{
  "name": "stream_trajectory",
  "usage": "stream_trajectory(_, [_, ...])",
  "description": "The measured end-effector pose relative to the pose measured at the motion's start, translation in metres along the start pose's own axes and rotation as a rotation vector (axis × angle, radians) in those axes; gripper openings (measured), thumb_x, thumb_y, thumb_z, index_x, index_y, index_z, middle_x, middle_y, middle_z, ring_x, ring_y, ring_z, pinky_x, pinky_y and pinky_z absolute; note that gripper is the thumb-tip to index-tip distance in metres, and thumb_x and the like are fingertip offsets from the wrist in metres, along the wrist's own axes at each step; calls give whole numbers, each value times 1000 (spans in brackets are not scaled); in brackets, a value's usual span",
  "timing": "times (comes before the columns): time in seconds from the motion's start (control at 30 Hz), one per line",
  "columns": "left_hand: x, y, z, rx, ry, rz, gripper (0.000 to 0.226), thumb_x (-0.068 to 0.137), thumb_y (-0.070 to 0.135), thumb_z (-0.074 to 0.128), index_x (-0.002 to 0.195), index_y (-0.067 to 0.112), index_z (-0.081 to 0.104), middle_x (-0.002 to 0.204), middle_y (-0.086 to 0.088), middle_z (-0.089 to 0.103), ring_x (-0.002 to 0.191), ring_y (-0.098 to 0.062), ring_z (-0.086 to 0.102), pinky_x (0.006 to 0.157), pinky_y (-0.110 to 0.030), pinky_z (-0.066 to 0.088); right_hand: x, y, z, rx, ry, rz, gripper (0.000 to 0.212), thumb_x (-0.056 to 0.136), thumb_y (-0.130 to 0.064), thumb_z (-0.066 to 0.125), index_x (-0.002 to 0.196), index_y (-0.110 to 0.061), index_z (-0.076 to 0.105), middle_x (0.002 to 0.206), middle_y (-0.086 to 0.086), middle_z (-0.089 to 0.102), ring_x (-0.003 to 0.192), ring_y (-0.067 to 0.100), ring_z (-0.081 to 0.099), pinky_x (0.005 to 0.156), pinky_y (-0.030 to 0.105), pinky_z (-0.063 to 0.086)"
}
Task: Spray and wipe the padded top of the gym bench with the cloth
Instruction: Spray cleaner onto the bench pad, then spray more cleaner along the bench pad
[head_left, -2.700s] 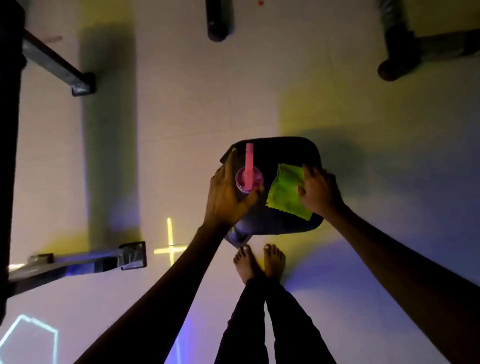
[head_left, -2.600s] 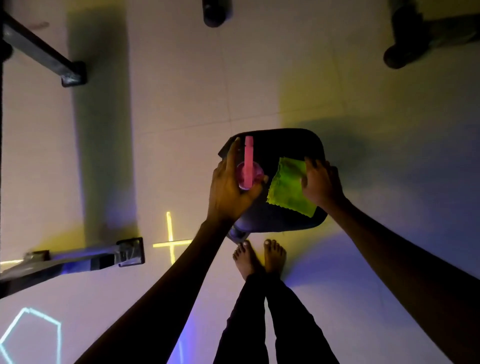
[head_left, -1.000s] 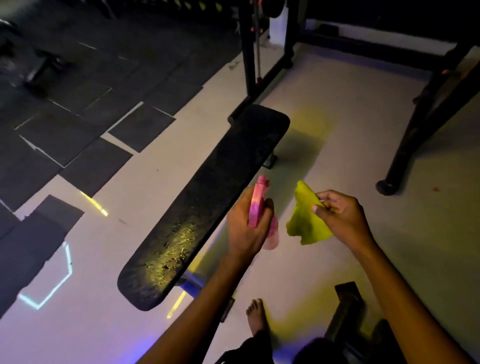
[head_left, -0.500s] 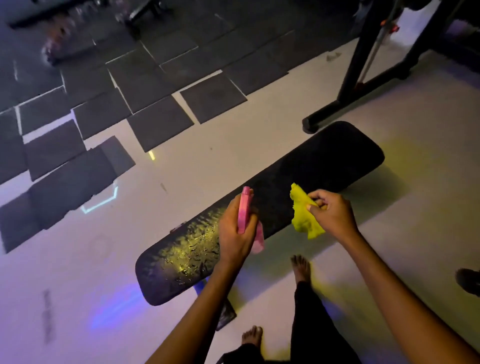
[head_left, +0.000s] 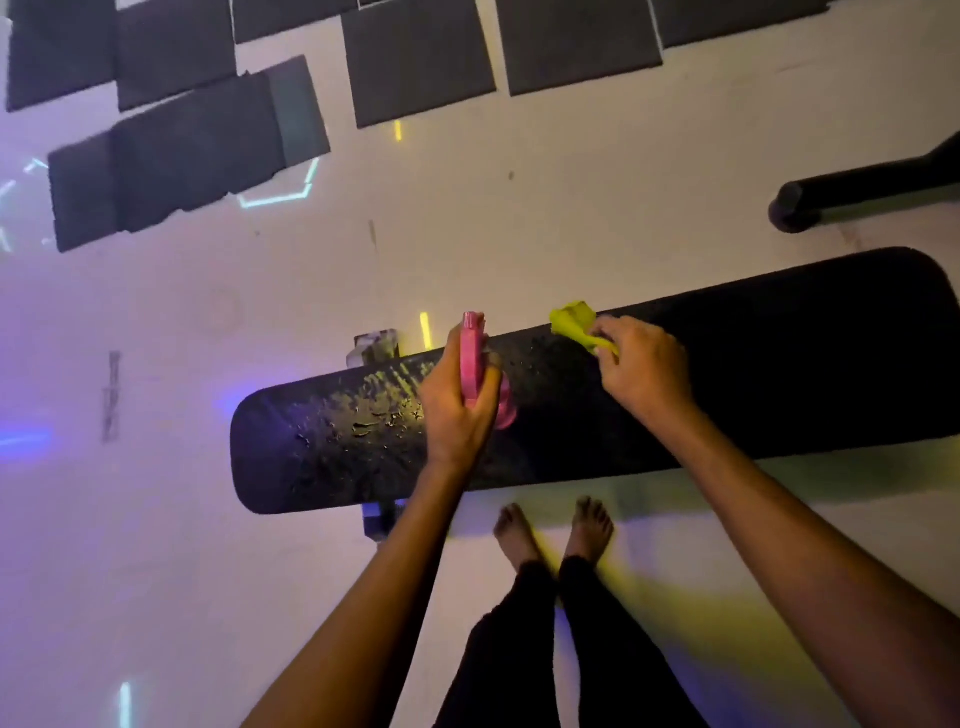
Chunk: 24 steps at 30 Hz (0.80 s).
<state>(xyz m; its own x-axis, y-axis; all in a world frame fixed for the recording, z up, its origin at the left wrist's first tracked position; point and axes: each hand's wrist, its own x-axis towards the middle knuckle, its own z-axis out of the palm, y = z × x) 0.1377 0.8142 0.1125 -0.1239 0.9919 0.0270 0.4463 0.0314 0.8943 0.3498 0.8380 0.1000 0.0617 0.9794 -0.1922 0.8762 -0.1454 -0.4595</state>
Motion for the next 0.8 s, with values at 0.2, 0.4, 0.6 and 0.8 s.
stream_trajectory(0.2, [5,-52,27,24,48,-27,35,98,17,61,133,13,60,90,4,71,77,-17,72,74,-26,61,-33,47,114,-240,-346,-66,51,101,-22,57,150,-10,49,145,15,55,135,36,51,111,44,40])
stream_trajectory(0.4, [2,-69,37,19,70,17,47,99,24,62,140,2,53,97,-7,74,79,-19,73,76,-31,62,-69,71,163,-333,-369,-62,90,96,-52,61,164,-5,26,173,22,18,161,40,17,130,54,21])
stream_trajectory(0.6, [5,-71,44,19,78,45,50,98,14,66,142,-3,48,94,-15,73,71,-24,72,67,-37,62,-71,63,170,-349,-297,-50,88,96,-57,52,161,-3,32,170,25,24,159,42,22,128,60,19])
stream_trajectory(0.8, [4,-75,6,-18,190,-32,41,100,13,58,139,1,54,85,-18,72,60,-25,66,60,-46,59,-68,25,175,-298,-231,-62,86,96,-58,46,160,-2,33,167,27,31,156,44,29,128,60,21])
